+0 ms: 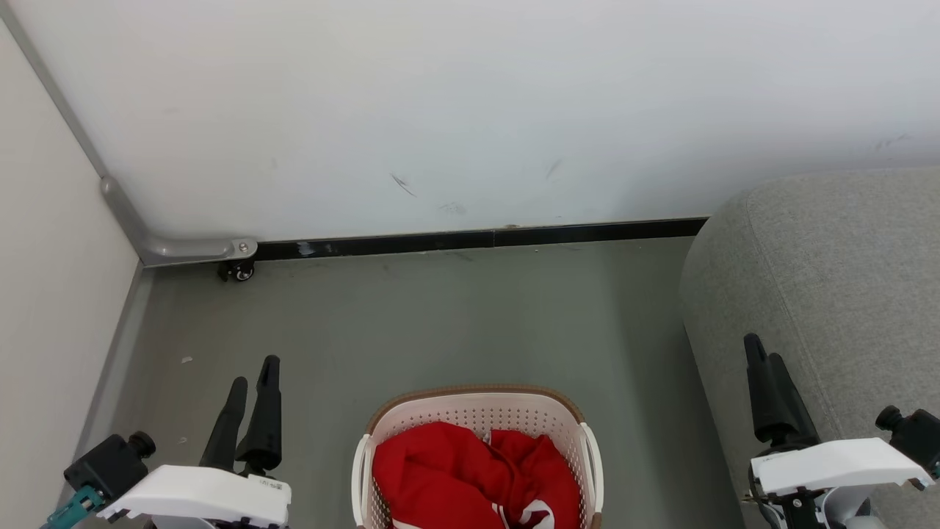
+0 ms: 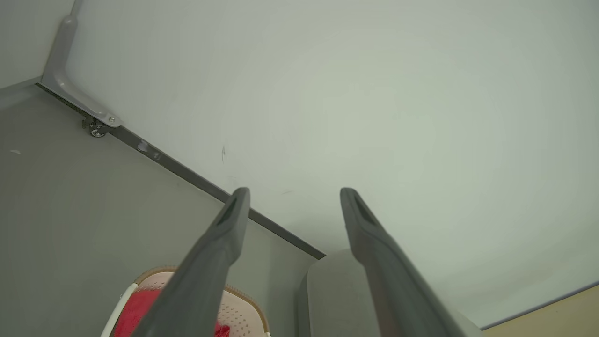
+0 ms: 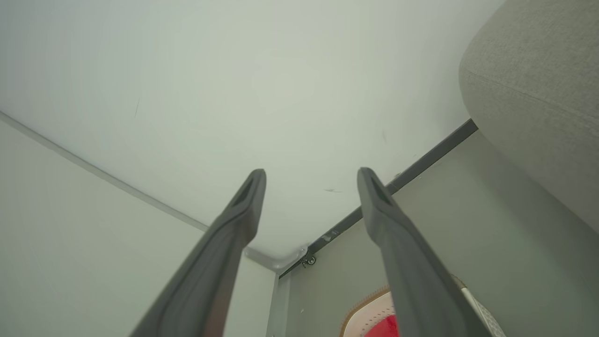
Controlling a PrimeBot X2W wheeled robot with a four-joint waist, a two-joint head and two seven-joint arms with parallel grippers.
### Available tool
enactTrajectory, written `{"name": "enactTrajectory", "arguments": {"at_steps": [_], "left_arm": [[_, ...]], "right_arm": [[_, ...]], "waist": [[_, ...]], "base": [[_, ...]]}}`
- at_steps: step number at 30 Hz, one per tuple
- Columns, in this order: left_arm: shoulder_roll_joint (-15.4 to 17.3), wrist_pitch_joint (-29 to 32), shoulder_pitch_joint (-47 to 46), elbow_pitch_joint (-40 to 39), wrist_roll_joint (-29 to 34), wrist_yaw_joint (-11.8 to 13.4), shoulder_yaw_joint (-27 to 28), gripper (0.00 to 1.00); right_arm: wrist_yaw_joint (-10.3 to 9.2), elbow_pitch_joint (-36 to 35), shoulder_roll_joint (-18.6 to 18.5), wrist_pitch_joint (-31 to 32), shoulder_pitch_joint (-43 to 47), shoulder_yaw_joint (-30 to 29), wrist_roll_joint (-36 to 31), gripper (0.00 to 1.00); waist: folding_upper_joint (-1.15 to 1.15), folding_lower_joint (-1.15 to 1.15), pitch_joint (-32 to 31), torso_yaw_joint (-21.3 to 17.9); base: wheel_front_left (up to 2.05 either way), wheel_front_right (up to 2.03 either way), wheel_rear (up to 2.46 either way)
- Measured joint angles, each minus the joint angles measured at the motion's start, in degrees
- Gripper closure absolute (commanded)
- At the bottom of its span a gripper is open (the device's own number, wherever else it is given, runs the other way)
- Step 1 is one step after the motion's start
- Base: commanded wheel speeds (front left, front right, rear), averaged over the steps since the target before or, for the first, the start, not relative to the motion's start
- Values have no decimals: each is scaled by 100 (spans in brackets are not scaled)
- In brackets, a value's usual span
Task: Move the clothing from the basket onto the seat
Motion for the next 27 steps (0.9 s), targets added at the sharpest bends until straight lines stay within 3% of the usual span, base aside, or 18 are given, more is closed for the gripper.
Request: {"name": "enactTrajectory", "arguments": {"at_steps": [13,27], "left_arm": [[124,-266,36,-241,1536,253,-371,0],[207,-550,235,-308,3069,548,-755,0]], "right_arm": [[1,-5,41,-125,3,46,-1460,0],[1,0,102,-138,18,42,-2866,0]], "waist": [[0,-44,44,-4],[0,-53,85,-16]], "base": [[0,0,0],[0,0,0]]}}
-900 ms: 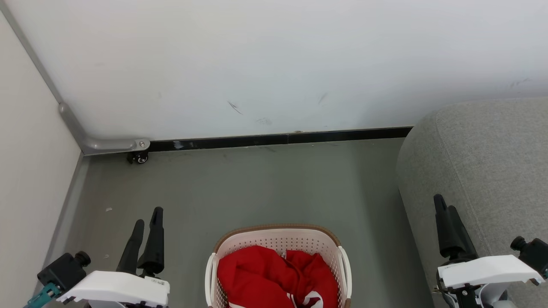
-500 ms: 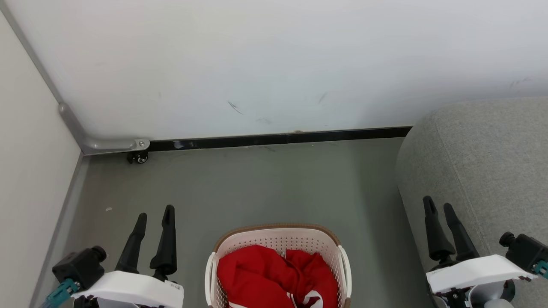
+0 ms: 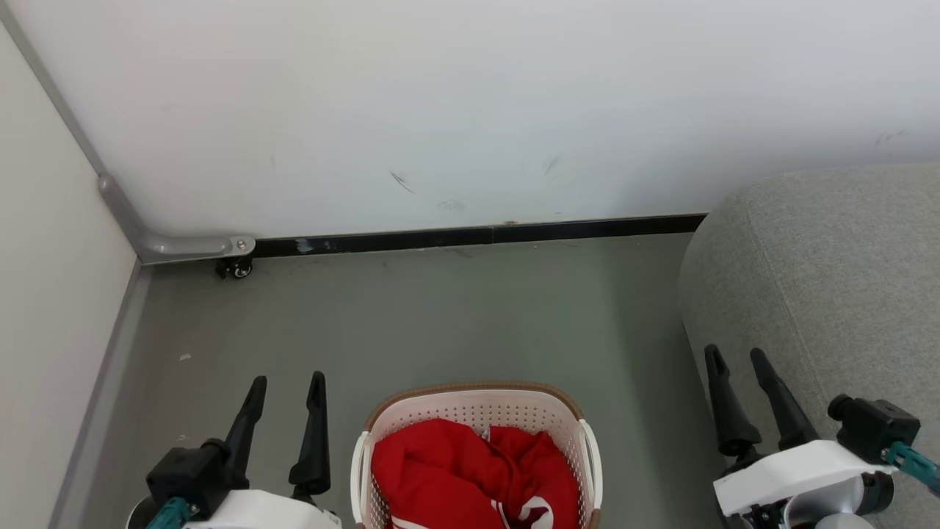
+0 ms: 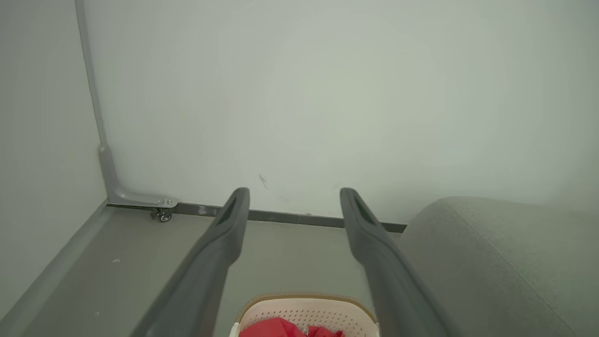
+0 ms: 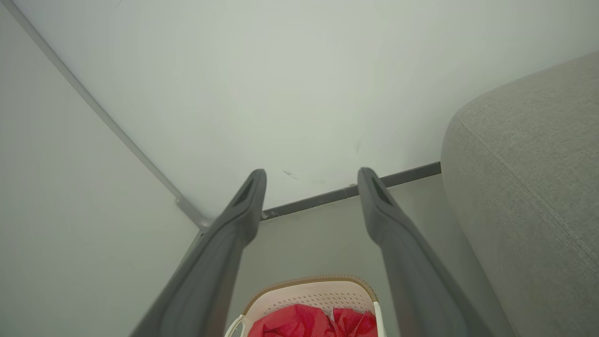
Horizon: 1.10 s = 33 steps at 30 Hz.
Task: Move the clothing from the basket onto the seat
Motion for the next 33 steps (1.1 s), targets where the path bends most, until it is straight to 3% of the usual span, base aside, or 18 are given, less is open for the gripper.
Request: {"name": "enactTrajectory", "arguments": {"at_steps": [23,33], "left_arm": [[75,-487,125,90,2017,512,-412,0],[34,-500,126,352,2000,563,-344,0]], "right_arm": [[0,60,18,52,138,8,-1767,0],[0,92,18,82,137,29,-1741,0]], "waist": [[0,-2,18,-16],[0,-2,-13,-17]], "base": [[0,0,0],[0,0,0]]}}
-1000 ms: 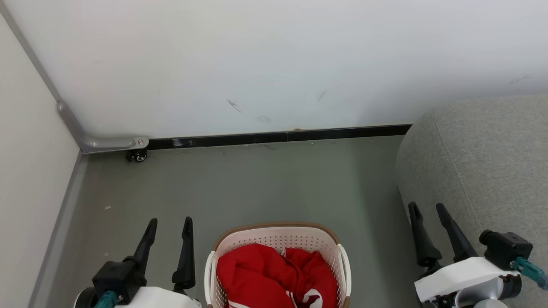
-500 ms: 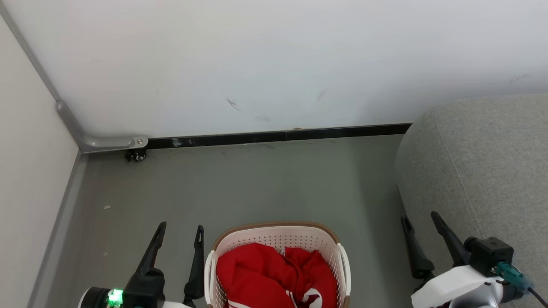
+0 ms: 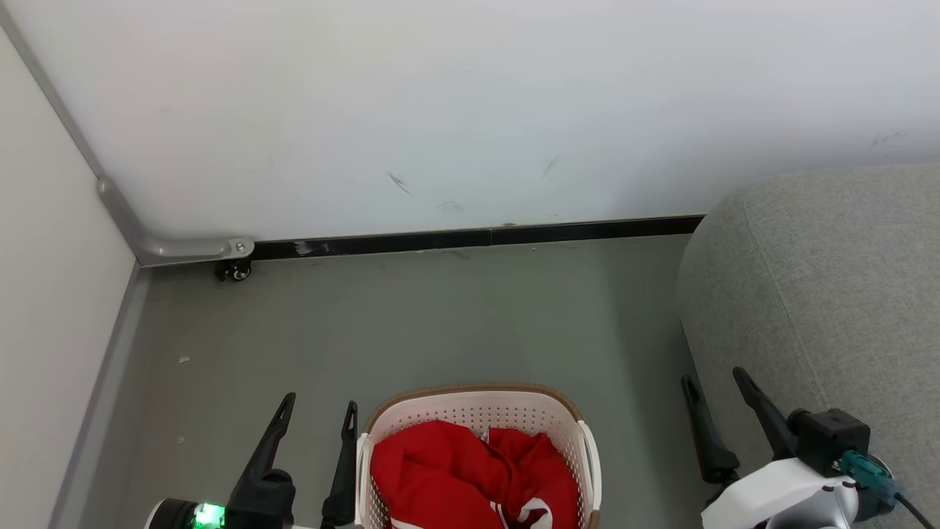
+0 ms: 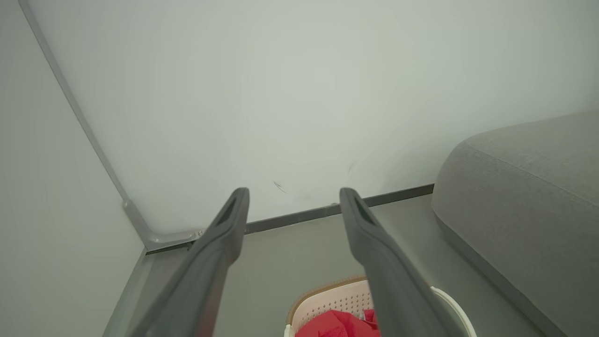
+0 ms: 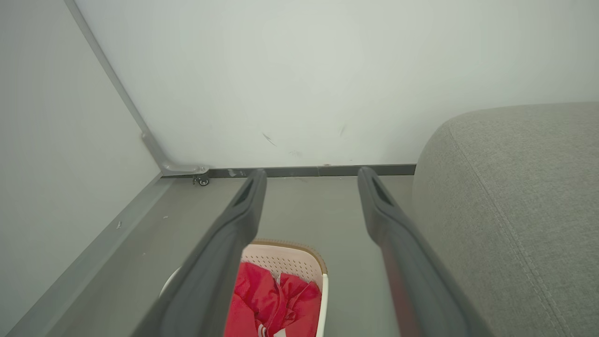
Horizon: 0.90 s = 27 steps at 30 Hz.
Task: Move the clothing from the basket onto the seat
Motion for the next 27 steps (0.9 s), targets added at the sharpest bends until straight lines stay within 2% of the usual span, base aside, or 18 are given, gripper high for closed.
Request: {"name": "enactTrajectory", "arguments": {"at_steps": [5,27], "left_arm": [[-33,-1,0,109,-48,91,56,0],[-56,-2,-1,250,-101,143,162,0]], "right_arm": [[0,53,0,1,1,2,3,0],[0,66,0,0,4,9,64,0]], "waist": [[0,0,-33,-3],[0,-1,-82,-24]], "base": [[0,0,0],[0,0,0]]}}
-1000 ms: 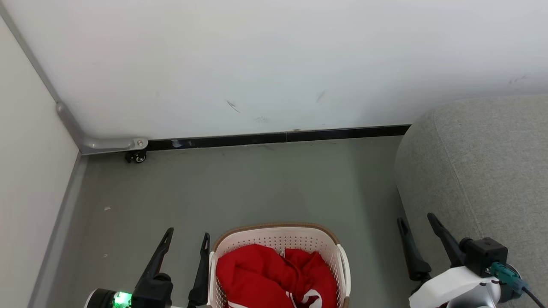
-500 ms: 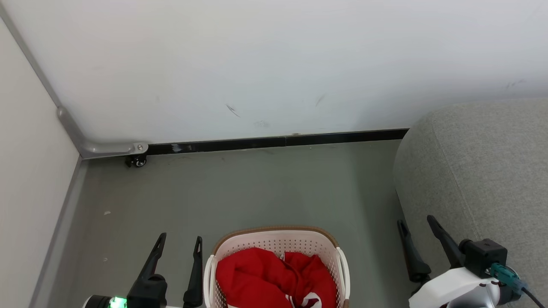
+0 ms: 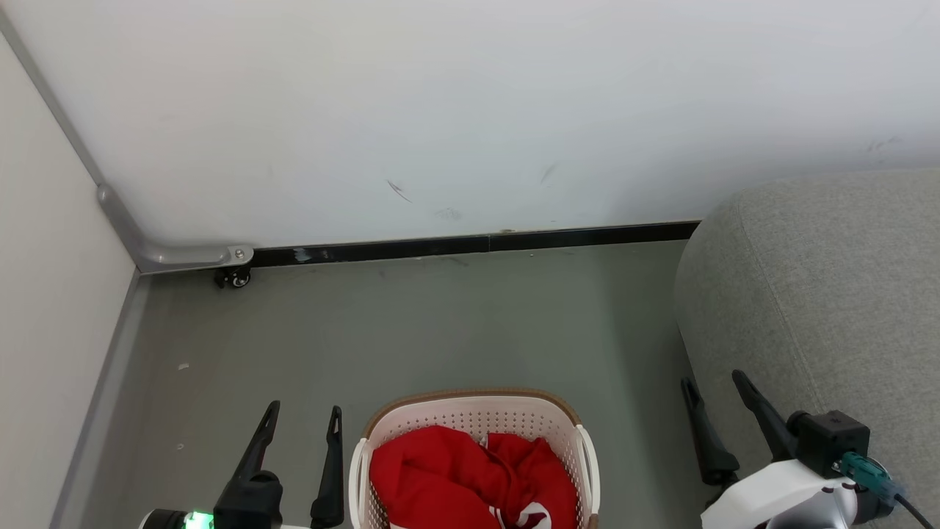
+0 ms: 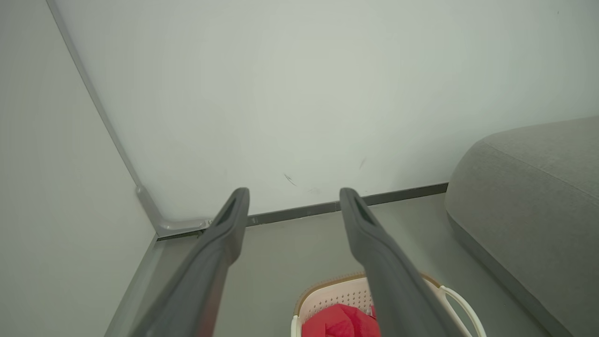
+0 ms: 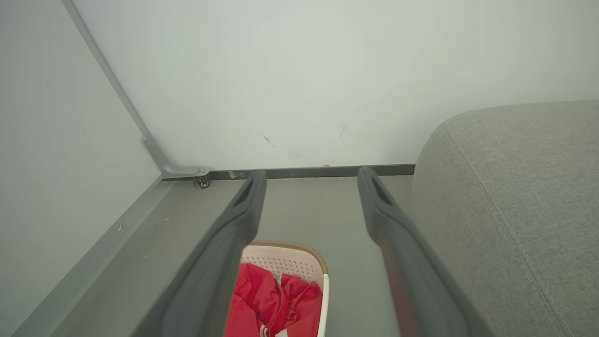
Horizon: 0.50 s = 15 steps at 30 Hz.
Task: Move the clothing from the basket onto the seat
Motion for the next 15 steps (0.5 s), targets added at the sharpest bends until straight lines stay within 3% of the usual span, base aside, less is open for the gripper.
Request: {"name": "enactTrajectory", "arguments": {"at_steps": [15], "left_arm": [[-1,0,-1,7,0,14,37,0]], "right_arm": [[0,-1,0,0,1,-8,44,0]], "waist": [[0,0,34,-1]], "base": [[0,0,0]]}}
